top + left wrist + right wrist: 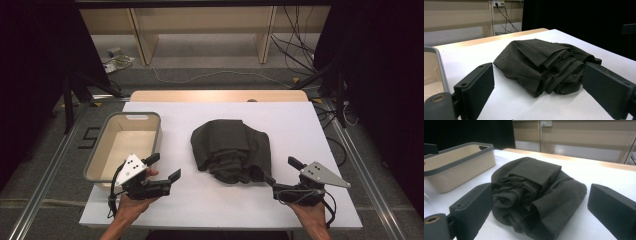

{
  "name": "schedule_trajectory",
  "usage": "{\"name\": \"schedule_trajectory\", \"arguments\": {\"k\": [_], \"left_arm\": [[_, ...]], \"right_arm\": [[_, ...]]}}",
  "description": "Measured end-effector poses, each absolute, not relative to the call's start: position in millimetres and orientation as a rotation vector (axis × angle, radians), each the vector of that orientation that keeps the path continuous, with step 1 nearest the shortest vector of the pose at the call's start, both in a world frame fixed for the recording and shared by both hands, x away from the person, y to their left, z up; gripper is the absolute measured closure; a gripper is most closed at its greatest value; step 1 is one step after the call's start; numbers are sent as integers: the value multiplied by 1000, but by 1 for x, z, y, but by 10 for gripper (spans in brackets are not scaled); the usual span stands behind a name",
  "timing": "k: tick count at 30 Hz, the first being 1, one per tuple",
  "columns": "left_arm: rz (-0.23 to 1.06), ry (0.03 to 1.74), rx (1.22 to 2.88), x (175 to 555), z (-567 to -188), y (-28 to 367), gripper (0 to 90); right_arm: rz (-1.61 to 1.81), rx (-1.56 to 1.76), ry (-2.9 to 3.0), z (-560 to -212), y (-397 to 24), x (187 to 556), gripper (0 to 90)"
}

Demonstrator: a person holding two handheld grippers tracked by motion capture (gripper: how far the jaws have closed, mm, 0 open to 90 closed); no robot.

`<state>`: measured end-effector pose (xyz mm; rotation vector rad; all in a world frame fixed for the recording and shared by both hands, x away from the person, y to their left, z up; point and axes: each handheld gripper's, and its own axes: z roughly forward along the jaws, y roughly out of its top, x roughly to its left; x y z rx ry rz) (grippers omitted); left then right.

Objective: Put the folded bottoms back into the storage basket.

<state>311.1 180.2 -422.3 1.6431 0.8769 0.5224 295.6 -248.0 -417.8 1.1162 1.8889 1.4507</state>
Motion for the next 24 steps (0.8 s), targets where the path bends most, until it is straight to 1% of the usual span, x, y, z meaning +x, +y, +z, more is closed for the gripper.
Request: {"name": "schedule_trajectory", "arguments": {"k": [4,13,24], "left_arm": [[541,885,1660,312,-422,181,102],[533,932,1654,317,-419,181,105],[528,1011,1656,332,-410,180,110]], "right_arm": [[1443,1122,1889,-418,-248,296,68],[1429,1130,1880,-416,-250,298,60],[1474,1183,1879,-411,-257,307,45]]}}
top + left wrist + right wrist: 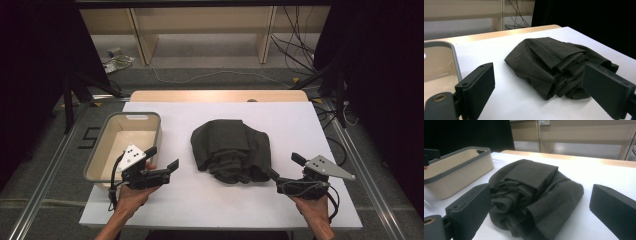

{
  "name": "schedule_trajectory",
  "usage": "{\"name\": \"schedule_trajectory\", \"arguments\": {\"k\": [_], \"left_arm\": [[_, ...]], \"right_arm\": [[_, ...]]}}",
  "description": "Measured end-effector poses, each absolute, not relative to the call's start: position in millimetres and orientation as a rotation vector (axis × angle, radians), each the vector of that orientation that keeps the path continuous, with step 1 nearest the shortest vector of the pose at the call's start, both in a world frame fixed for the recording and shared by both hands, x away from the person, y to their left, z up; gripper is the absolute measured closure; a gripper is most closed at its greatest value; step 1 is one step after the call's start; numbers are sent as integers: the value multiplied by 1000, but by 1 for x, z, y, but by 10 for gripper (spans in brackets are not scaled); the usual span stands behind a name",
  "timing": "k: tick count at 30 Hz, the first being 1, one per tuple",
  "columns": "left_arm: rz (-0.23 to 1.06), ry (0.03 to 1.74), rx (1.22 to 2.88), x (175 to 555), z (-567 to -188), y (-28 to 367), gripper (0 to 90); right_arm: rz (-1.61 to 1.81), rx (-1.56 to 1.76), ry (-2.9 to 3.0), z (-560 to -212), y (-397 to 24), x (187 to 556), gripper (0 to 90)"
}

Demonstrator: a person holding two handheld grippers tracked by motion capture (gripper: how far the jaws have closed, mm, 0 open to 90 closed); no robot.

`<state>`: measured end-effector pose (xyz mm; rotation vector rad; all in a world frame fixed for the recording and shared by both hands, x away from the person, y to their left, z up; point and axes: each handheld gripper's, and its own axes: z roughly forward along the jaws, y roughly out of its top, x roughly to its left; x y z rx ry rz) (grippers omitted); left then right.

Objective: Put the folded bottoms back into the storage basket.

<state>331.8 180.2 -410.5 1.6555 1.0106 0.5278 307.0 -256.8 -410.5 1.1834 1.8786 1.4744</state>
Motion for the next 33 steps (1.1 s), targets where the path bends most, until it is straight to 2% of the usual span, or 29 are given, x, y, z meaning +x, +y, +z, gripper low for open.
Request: {"name": "schedule_trajectory", "arguments": {"k": [6,11,14,33], "left_arm": [[491,1056,1665,345,-409,174,112],[408,1133,1668,362,-410,167,113],[429,1155,1706,372,-412,161,117],[221,1409,1775,443,-429,128,137]], "right_arm": [[1450,1176,1887,-404,-258,317,40],[1429,1208,1910,-399,-261,329,30],[1426,1238,1946,-398,-263,340,25],[1271,1487,2085,-414,-255,418,10]]}}
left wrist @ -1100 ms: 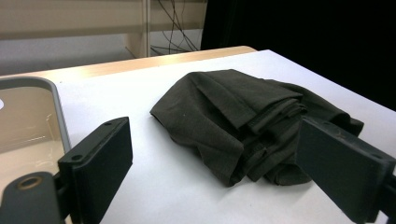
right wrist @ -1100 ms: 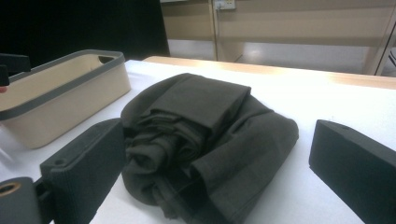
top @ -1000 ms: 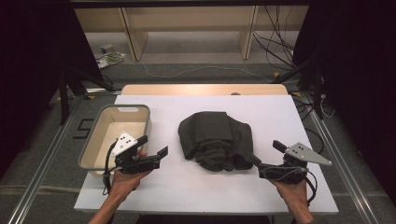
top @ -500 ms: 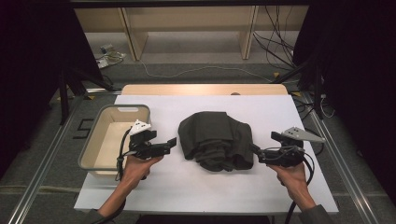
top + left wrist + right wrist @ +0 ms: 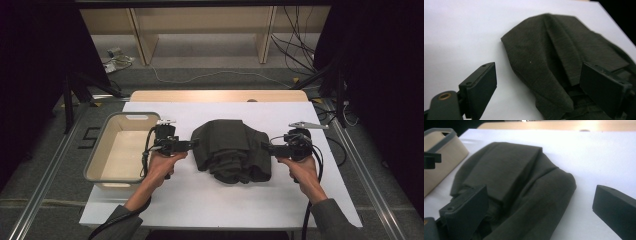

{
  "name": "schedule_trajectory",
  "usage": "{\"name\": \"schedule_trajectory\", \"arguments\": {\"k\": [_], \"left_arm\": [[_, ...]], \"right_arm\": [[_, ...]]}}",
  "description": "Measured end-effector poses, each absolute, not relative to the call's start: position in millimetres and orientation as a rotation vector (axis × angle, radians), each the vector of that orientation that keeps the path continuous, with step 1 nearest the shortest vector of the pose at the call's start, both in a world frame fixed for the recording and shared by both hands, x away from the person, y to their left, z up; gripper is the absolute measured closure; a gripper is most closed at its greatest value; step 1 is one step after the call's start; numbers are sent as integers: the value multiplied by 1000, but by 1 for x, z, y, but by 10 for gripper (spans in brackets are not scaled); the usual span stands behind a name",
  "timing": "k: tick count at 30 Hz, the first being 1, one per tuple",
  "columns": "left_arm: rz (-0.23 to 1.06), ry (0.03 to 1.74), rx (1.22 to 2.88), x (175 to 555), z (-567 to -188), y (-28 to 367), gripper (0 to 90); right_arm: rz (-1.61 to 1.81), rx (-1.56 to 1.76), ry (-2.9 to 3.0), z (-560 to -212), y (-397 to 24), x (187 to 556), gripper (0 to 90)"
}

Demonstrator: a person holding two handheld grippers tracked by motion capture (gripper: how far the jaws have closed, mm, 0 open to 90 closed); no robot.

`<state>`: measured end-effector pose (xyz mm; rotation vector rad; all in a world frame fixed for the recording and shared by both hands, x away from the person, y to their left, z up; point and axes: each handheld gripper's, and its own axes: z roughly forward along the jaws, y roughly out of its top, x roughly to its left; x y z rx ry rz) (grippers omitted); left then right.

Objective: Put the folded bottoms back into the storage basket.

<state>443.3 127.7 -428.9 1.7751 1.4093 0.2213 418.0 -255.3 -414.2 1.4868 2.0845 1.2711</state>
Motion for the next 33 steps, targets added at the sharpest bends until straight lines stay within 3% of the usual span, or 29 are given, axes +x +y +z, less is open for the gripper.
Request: {"name": "schedule_trajectory", "arguments": {"k": [14,33], "left_arm": [[128,1526,1796,480,-446,117,146],[44,1595,1941,493,-479,105,152]], "right_arm": [[1159,1656,2153,-441,-248,460,5],[974,1714,2272,-468,-226,481,4]]}}
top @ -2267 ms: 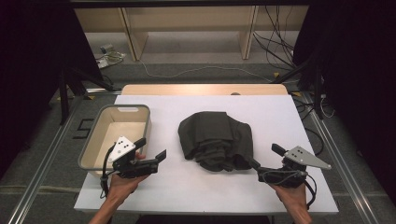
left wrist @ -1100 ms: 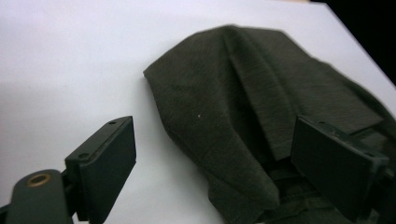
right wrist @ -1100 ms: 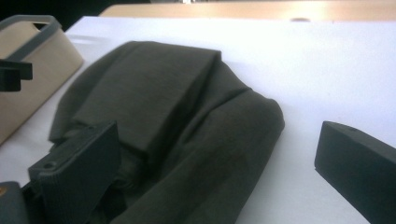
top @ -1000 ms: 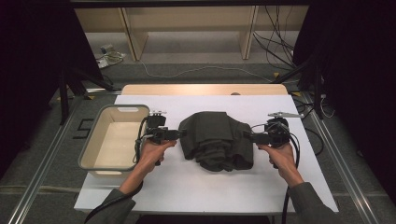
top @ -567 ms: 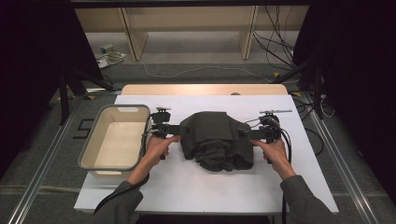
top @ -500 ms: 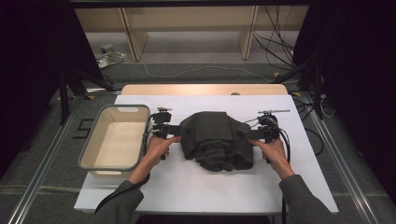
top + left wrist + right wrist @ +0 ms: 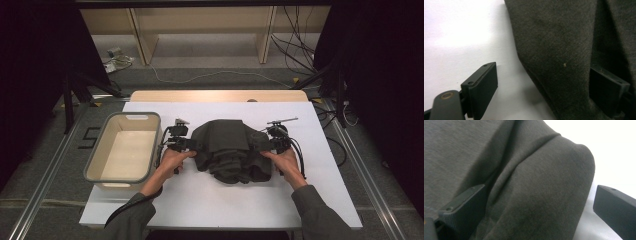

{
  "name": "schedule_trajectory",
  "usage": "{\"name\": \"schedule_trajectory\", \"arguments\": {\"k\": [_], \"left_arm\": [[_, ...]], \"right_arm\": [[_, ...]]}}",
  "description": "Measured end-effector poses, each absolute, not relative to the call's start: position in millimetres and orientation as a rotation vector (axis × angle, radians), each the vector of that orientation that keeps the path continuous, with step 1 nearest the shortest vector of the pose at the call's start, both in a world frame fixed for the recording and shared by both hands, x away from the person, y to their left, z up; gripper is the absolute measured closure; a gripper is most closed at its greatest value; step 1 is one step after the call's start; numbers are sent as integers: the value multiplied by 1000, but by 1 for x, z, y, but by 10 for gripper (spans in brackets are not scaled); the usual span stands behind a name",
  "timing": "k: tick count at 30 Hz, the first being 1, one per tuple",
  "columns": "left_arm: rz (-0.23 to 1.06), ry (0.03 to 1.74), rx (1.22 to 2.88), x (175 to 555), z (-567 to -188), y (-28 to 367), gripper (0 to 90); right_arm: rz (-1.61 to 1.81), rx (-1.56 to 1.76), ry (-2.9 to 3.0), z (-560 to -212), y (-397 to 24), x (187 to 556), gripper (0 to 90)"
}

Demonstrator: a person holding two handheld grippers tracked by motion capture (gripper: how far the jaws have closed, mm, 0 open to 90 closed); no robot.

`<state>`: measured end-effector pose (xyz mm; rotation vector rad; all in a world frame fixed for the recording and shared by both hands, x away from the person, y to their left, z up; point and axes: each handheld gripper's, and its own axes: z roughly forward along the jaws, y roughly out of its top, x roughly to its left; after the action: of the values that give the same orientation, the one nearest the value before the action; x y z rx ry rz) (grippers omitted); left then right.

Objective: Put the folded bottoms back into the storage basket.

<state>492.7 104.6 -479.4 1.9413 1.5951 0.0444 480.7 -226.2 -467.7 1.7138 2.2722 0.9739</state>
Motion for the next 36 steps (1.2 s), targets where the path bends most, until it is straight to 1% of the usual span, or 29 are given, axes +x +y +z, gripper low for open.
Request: {"name": "schedule_trajectory", "arguments": {"k": [5,10,13,18,22,24,26,29,31,32,34,35,36], "left_arm": [[36,1573,1960,495,-479,100,163],[6,1529,1989,493,-479,92,196],[13,1522,1996,491,-479,88,211],[-28,1486,1999,489,-479,85,310],[-40,1455,2005,487,-480,81,407],[-49,1438,2004,485,-481,78,468],[-59,1421,2010,484,-482,75,559],[-54,1406,2022,482,-484,73,698],[-56,1395,2019,481,-485,71,766],[-50,1382,2026,480,-486,71,796],[-47,1362,2028,479,-485,70,823],[-46,1354,2024,479,-485,70,828],[-46,1354,2024,479,-485,70,831]], "right_arm": [[946,1749,2283,-473,-224,483,4],[906,1756,2317,-479,-217,485,3],[883,1750,2323,-482,-211,486,2],[879,1757,2335,-481,-205,487,5],[909,1763,2341,-481,-203,487,44],[919,1763,2349,-480,-203,486,76],[933,1764,2355,-479,-201,486,115],[967,1749,2368,-479,-199,485,200],[985,1748,2378,-479,-197,484,256],[991,1745,2382,-479,-196,484,294],[1003,1739,2395,-479,-194,483,395],[1029,1733,2413,-478,-193,483,472],[1029,1733,2413,-478,-193,483,472]]}}
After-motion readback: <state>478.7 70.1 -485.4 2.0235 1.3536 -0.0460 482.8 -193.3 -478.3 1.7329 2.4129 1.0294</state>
